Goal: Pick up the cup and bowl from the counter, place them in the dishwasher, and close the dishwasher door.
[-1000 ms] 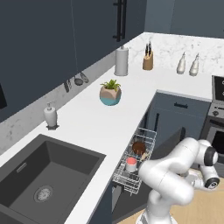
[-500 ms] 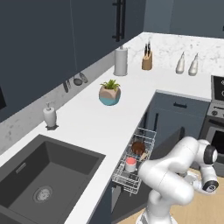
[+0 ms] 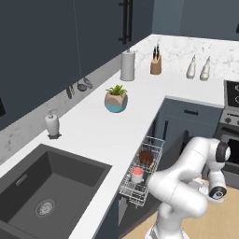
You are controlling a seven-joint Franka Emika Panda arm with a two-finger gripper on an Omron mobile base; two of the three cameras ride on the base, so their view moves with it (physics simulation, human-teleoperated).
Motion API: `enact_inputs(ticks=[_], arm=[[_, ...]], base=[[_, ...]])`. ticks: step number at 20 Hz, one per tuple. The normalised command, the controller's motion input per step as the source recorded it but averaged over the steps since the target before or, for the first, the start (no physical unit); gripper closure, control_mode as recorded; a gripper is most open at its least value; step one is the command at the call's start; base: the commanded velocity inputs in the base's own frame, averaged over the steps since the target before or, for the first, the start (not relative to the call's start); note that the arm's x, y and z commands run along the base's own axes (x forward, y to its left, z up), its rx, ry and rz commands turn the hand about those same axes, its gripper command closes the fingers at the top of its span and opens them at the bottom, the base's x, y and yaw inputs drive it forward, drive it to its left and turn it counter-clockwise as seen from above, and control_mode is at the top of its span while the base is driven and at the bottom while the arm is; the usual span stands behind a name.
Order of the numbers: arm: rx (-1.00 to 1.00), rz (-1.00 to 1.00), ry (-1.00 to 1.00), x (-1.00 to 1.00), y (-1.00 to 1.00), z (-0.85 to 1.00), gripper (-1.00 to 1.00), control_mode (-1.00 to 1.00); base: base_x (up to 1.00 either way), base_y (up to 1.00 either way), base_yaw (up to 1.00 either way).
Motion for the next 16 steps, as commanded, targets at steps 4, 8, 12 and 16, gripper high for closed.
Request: enact_inputs(ticks=[4, 8, 12, 16], arm=[[-0.18, -0.14, 0.0, 0.71, 1.0, 0.97, -1.0, -1.0], [-0.19, -0.14, 0.0, 0.75, 1.0, 0.91, -1.0, -1.0], [-0.17, -0.13, 0.0, 0.79, 1.0, 0.67, -1.0, -1.0], [-0.17, -0.11, 0.01, 0.71, 1.0, 0.27, -1.0, -1.0]], base=[[0.0, 0.0, 0.0], [0.0, 0.0, 0.0], [0.0, 0.0, 0.0], [0.0, 0.0, 0.0]])
